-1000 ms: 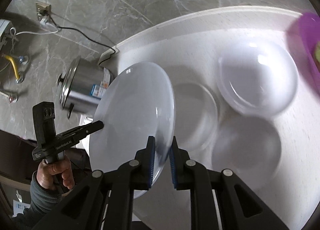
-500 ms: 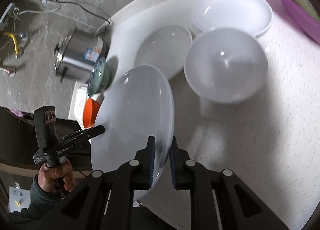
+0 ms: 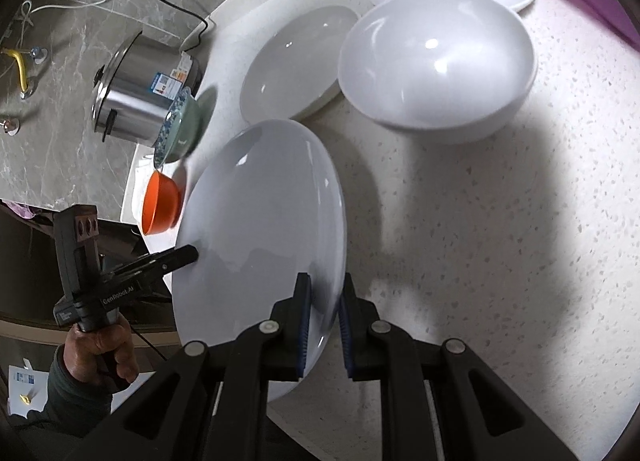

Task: Organize plates and bowls
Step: 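Lift the large white plate with both tools and carry it along the counter, then lower the plate onto the counter and open both tools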

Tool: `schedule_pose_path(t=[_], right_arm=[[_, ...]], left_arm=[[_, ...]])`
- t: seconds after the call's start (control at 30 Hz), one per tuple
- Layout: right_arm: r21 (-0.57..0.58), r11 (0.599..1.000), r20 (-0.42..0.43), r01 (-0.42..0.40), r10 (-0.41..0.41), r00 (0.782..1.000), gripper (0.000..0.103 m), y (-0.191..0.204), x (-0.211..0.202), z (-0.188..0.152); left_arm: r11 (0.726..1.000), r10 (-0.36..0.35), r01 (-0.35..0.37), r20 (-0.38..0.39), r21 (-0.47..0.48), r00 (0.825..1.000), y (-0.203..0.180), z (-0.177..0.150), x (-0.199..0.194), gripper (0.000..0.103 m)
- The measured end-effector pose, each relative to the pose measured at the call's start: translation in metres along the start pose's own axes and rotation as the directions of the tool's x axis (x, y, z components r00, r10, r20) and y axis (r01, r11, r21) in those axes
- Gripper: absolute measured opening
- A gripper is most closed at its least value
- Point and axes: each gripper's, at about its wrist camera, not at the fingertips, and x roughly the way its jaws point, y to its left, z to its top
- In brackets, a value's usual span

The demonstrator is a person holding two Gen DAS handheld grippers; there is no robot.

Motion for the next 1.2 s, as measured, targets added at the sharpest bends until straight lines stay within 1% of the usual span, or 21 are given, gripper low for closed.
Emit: schedule_pose_path(t=[0.1, 0.27, 0.4, 0.53, 0.67, 0.83, 1.0, 1.07, 1.13, 1.17, 1.2], right_arm=[[-0.019, 1.000, 0.008, 0.004, -0.003, 1.000, 0.016, 0.002, -0.002, -0.005], [-0.029, 1.000, 0.015, 0.005, -0.004, 1.000, 0.016, -0.002, -0.005, -0.011], [-0.031, 0.999, 0.020, 0.006, -0.005, 1.000, 0.017, -0.005, -0.003, -0.016], [-0.060, 0.998, 0.023, 0.022, -0.020, 1.000, 0.017, -0.006, 0.002, -0.019], [-0.064, 0.998, 0.033, 0.017, -0.015, 0.999, 0.017, -0.008, 0.005, -0.019], [-0.085, 0.996, 0.046, 0.031, -0.027, 0.999, 0.017, -0.006, 0.011, -0.017], [-0.112, 0.993, 0.047, 0.041, -0.036, 0.998, 0.018, -0.007, 0.017, -0.015], [-0.127, 0.991, 0.051, 0.046, -0.040, 0.998, 0.018, -0.005, 0.017, -0.014], [-0.133, 0.990, 0.062, 0.046, -0.038, 0.997, 0.020, -0.005, 0.017, -0.015], [-0.134, 0.990, 0.066, 0.048, -0.039, 0.997, 0.020, -0.005, 0.017, -0.015], [-0.134, 0.990, 0.071, 0.045, -0.035, 0.997, 0.022, -0.005, 0.017, -0.015]], left_arm=[[1.000, 0.000, 0.000, 0.016, 0.005, 1.000, -0.006, -0.004, -0.002, 0.024], [1.000, -0.006, 0.006, 0.018, 0.017, 1.000, -0.012, -0.014, -0.005, 0.024], [0.999, 0.007, -0.008, 0.024, 0.034, 1.000, -0.013, -0.021, -0.007, 0.024], [0.999, 0.011, -0.012, 0.027, 0.035, 1.000, -0.012, -0.020, -0.001, 0.024], [0.999, 0.018, -0.020, 0.047, 0.041, 0.999, -0.009, -0.021, 0.002, 0.024], [0.998, 0.035, -0.038, 0.067, 0.056, 0.997, -0.009, -0.020, 0.005, 0.024], [0.999, 0.029, -0.030, 0.051, 0.033, 0.998, -0.003, -0.021, 0.016, 0.025], [1.000, 0.016, -0.017, 0.062, 0.019, 0.998, -0.001, -0.021, 0.017, 0.025], [1.000, 0.010, -0.011, 0.071, 0.017, 0.997, -0.001, -0.020, 0.018, 0.026], [1.000, 0.000, -0.001, 0.075, 0.014, 0.997, 0.000, -0.020, 0.018, 0.031], [1.000, -0.018, 0.017, 0.076, 0.012, 0.997, 0.000, -0.019, 0.018, 0.039]])
